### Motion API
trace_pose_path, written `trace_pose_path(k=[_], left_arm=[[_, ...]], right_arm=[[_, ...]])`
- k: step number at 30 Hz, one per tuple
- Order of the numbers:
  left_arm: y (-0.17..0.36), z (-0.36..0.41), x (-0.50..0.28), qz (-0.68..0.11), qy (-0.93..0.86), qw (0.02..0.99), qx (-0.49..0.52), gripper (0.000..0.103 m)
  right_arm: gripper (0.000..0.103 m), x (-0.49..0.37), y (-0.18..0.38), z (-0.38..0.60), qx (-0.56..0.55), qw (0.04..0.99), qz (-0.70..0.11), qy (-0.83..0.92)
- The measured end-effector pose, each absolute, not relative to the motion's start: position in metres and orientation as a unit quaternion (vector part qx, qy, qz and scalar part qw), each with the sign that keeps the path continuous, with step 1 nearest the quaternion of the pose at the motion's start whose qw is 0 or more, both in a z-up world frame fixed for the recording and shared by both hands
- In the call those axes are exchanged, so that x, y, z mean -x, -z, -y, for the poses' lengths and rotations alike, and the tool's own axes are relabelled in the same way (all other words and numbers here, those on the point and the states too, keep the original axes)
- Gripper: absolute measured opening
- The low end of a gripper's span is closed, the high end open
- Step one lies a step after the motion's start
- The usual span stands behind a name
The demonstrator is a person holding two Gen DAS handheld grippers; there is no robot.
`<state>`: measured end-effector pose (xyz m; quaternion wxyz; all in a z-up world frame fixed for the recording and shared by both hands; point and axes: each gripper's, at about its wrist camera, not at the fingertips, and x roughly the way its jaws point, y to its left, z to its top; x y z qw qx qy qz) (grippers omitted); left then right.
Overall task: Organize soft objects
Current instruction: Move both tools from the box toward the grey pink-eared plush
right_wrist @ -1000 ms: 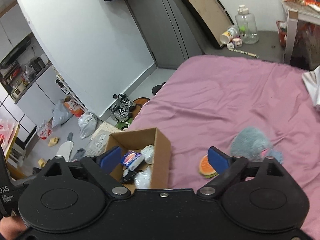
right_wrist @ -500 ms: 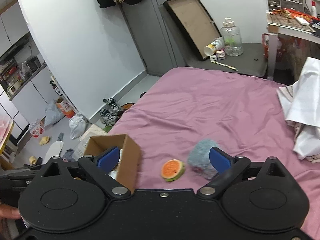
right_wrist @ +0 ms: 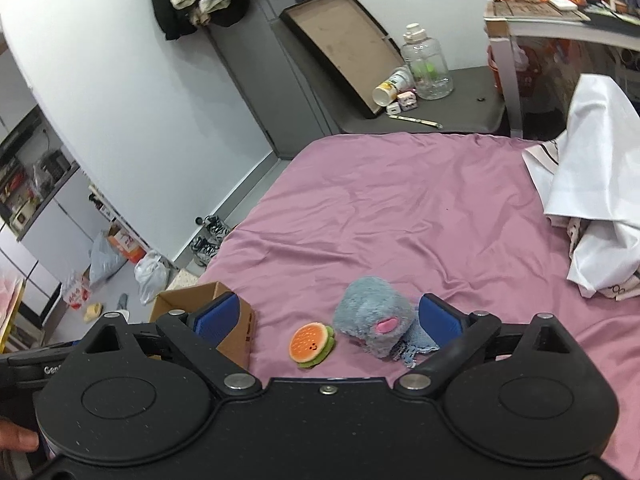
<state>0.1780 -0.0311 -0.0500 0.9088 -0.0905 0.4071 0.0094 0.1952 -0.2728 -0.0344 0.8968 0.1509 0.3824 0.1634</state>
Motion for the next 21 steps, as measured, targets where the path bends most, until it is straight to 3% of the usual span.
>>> trace_pose_path(k=[17, 21], left_arm=[[0.107, 0.061, -0.217, -0.41, -0.021, 0.905, 0.111, 0.1], [0.117, 0.065, -0.225, -0.41, -0.02, 0.905, 0.113, 0.1]], right_arm=[[0.096, -0.227, 0.1, 0.299, -0.202, 0.897, -0.385, -0.085], [0.089, -0.238, 0.113, 0.298, -0.205, 0.894, -0.393, -0.074]])
